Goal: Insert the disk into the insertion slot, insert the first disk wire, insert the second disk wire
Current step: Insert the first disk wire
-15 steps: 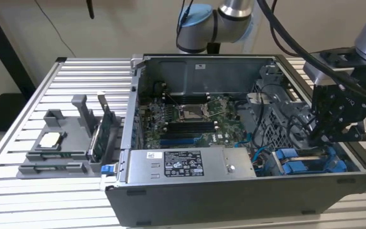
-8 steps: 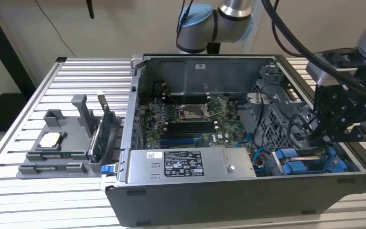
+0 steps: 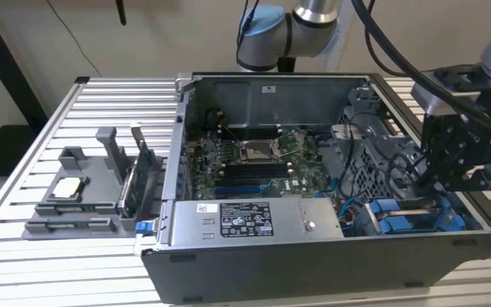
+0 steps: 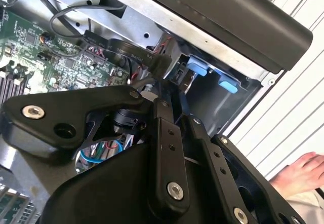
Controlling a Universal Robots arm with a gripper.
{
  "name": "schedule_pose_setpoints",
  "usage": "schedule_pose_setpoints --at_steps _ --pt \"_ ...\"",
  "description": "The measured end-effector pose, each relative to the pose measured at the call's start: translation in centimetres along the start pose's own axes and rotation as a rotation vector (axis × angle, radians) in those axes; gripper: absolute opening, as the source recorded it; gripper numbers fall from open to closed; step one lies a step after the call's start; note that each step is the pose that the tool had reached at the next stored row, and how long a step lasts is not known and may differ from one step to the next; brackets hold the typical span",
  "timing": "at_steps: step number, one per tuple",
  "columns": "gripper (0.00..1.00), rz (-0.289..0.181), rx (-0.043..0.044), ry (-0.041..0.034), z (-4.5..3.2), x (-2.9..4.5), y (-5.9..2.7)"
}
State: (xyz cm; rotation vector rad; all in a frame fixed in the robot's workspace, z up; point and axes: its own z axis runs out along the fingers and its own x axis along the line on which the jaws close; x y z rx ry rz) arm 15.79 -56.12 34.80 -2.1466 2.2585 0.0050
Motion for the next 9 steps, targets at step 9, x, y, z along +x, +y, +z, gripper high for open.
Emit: schedule_pose_setpoints --at_steps 9 --pt "0.19 0.000 0.0000 0.0002 -0.01 0.30 -0.01"
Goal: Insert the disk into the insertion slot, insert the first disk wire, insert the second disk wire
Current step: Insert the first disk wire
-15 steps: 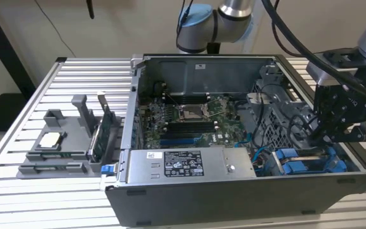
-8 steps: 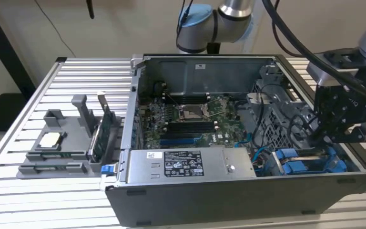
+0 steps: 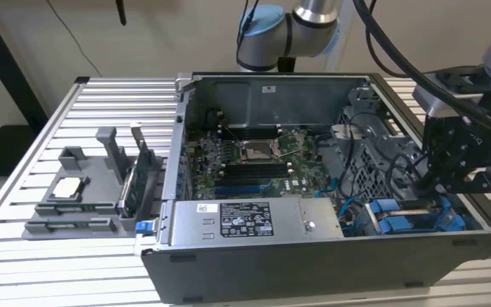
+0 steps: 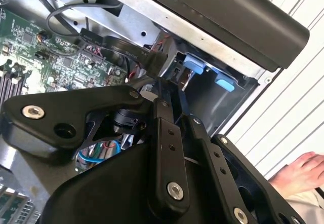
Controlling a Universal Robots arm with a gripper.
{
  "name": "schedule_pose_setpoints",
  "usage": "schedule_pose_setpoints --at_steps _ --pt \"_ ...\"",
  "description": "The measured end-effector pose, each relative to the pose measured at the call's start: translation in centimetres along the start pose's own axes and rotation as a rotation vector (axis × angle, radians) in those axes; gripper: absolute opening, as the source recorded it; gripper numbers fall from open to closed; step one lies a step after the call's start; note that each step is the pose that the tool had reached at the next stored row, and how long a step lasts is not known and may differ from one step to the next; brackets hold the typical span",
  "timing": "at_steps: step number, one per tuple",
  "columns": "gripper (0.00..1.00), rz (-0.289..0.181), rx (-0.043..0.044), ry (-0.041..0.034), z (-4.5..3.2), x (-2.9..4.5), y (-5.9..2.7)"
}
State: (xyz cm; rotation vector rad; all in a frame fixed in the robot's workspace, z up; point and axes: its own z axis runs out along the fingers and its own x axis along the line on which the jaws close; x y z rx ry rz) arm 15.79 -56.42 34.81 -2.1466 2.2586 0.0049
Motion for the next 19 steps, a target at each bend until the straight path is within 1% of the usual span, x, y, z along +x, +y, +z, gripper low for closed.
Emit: schedule_pose_setpoints --at_steps 6,10,15,19 --pt "0.19 0.000 -0.0021 0.0001 0.01 0.08 0.00" --pt "0.19 0.000 -0.0067 0.0002 0.04 0.17 -0.02" --pt "0.19 0.000 -0.0114 0.0005 0.05 0.61 -0.12" --pt "0.19 -0.001 -0.0118 -0.0005 0.16 0.63 -0.13"
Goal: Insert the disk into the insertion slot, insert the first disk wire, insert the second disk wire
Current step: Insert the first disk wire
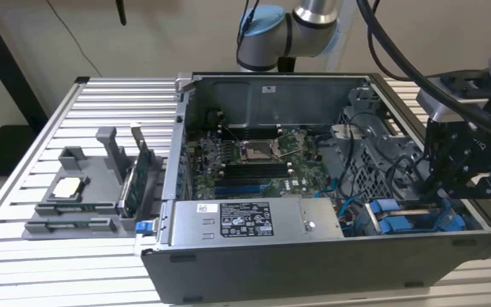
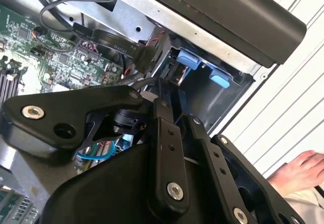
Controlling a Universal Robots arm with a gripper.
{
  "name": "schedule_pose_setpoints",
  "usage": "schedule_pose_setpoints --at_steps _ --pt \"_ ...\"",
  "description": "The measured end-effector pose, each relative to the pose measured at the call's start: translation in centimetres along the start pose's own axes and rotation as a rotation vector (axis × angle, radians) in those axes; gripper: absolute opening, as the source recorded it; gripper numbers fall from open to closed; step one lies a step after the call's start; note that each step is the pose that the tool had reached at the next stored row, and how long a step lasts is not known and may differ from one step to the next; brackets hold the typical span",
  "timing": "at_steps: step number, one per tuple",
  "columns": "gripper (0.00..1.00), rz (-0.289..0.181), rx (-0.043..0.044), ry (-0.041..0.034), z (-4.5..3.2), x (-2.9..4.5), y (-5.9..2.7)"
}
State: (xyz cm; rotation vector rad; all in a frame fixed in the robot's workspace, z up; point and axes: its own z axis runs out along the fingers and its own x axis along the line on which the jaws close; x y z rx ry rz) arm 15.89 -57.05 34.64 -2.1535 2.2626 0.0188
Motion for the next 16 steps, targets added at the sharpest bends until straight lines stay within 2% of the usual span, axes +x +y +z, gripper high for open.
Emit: schedule_pose_setpoints --at_steps 5,16 --pt "0.19 -0.006 -0.0003 -0.0037 0.26 -0.29 -0.01" --pt "0.19 -0.014 -0.0006 -0.0078 0.59 -0.32 -0.20"
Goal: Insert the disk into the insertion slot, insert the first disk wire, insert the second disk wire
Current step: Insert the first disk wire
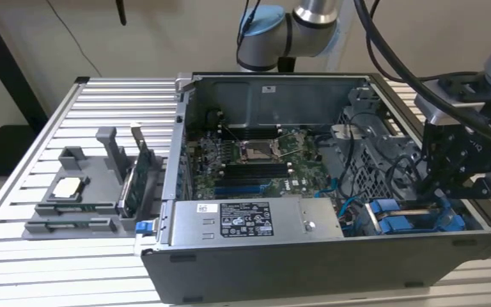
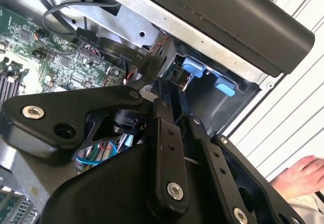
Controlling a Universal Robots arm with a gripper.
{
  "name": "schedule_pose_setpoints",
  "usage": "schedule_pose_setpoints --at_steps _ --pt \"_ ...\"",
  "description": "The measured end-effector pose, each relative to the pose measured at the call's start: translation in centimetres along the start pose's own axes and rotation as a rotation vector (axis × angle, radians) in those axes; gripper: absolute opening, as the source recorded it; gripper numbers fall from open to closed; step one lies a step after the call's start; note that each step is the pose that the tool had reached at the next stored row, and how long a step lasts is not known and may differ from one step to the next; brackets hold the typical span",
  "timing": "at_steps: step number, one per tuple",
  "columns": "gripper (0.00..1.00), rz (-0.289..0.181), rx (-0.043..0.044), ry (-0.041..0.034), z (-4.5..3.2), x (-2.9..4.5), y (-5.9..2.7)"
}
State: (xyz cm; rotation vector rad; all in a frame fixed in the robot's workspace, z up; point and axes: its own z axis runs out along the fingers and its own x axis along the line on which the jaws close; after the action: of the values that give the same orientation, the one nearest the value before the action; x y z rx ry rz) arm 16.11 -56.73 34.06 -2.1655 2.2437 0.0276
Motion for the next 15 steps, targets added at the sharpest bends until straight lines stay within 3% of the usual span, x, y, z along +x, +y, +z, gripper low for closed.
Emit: schedule_pose_setpoints --at_steps 7,11,15 --pt "0.19 -0.005 0.0000 -0.0032 0.15 -0.01 -0.22" --pt "0.19 -0.006 0.0002 -0.0018 0.72 0.01 -0.25" --pt "0.27 -0.006 0.0000 -0.0035 0.91 0.01 -0.26"
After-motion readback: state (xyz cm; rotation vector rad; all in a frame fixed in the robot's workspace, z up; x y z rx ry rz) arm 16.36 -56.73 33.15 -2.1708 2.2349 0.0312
